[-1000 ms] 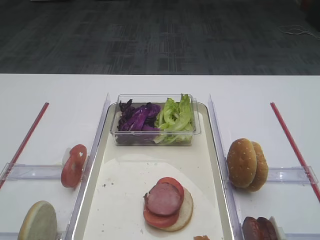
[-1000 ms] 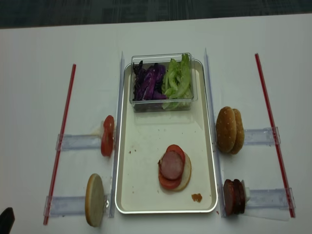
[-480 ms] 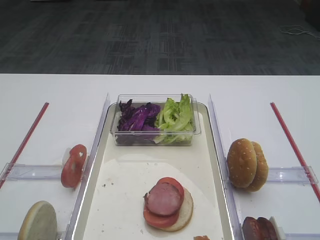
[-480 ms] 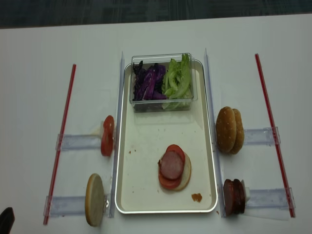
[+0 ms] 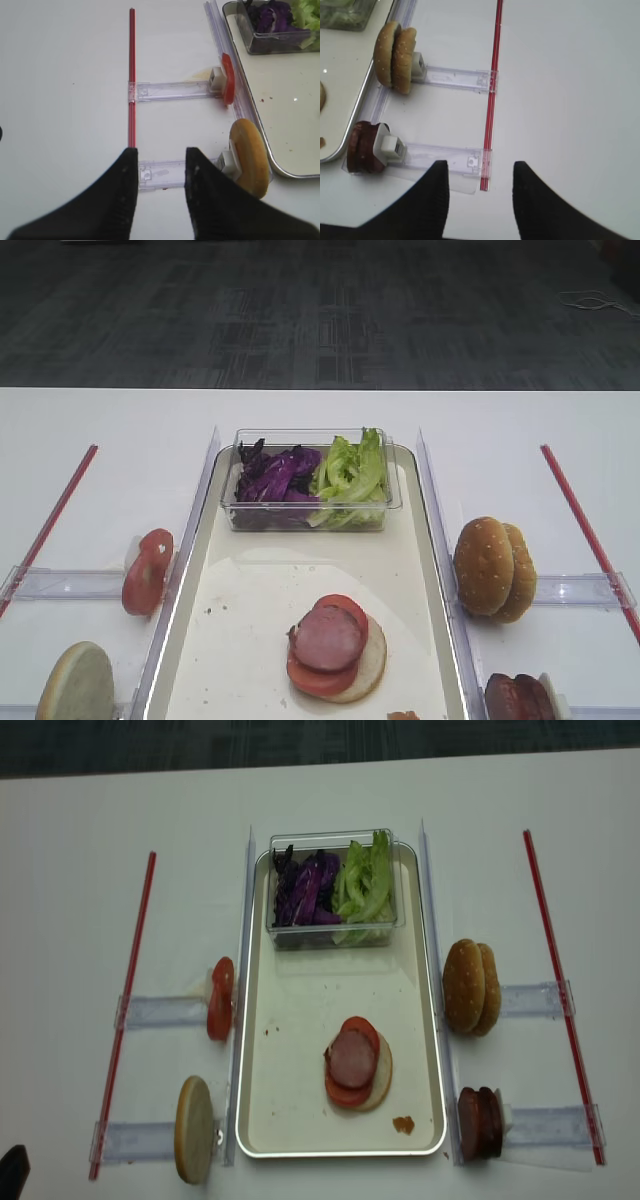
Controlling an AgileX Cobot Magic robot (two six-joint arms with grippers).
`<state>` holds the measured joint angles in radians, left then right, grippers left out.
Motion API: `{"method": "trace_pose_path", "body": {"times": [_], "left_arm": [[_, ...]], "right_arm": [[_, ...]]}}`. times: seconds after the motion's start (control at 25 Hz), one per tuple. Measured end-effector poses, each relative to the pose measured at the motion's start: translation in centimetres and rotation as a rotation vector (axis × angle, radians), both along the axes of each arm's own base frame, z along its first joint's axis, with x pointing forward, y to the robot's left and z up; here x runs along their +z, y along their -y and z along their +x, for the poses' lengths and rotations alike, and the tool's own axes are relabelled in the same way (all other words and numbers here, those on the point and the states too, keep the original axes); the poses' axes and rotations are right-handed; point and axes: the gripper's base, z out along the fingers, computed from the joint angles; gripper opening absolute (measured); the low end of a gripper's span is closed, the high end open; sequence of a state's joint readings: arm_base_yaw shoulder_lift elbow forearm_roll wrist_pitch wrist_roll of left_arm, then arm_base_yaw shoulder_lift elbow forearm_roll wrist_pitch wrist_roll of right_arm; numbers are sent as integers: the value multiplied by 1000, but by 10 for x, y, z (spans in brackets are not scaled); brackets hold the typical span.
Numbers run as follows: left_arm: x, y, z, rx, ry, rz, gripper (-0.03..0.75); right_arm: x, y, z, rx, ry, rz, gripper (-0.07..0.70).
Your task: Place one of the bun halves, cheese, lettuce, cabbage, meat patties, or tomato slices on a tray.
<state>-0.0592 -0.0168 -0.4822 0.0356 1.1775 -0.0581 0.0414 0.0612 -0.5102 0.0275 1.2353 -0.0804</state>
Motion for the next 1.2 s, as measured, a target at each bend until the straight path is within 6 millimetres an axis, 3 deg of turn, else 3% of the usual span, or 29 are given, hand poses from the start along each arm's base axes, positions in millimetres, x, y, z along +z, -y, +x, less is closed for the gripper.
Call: {"method": "trace_pose_path", "body": {"times": [0.24,0.96,1.04,1.2], "left_arm": [[0,0,0,0,0,0,225],[0,0,0,0,0,0,225],[0,0,0,0,0,0,225],[0,0,0,0,0,0,225]], "right_arm": [[-4,0,-1,-9,126,3,328],[-4,1,-2,-44,136,-4,334],[-4,1,-2,-44,136,-4,378],[-4,1,-2,-44,136,-4,609]]}}
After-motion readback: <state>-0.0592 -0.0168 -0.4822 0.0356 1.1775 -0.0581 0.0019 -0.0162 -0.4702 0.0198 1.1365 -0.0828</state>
